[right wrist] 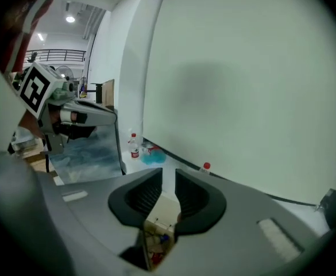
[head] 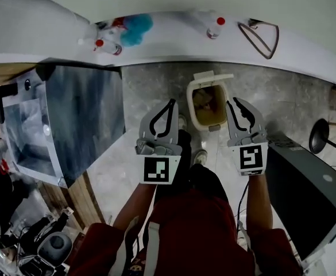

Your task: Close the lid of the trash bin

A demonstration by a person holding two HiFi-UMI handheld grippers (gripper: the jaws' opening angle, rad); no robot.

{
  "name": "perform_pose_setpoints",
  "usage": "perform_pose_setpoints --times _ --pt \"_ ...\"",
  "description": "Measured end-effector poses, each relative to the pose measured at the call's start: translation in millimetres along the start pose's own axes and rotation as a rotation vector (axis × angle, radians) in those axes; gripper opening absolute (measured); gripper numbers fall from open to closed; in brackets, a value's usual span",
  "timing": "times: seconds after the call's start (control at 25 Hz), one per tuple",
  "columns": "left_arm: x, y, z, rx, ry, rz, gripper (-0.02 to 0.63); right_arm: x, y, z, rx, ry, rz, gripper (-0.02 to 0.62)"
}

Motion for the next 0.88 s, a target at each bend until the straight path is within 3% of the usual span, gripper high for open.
perform_pose_setpoints --times 0.16,0.28,0.6,0.88 --pt "-9 -11 -16 -0.022 -0.02 -0.016 -0.005 -5 -20 -42 -0.085 0.043 0.043 0.133" --pt "-15 -24 -26 -0.032 -0.023 0.015 -0.005 -10 -35 -71 -0.151 0.068 0.068 0.175" --pt "-27 -51 -42 -0.081 -0.053 0.042 -0.005 -22 -69 -130 -0.329 0.128 0.177 0.236" --pt "-35 -66 -50 -0.106 -0.058 0.082 -0.005 -21 -81 -161 -0.41 0.157 0.17 0.264"
Point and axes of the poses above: the fingertips, and each gripper's own axes: z backward along the fingers, x to its right, y out of its top, the point moved 2 cm from there along z, backward along the fingers, and after that the axes turned 8 degrees about -x, right-handed, at the moved point
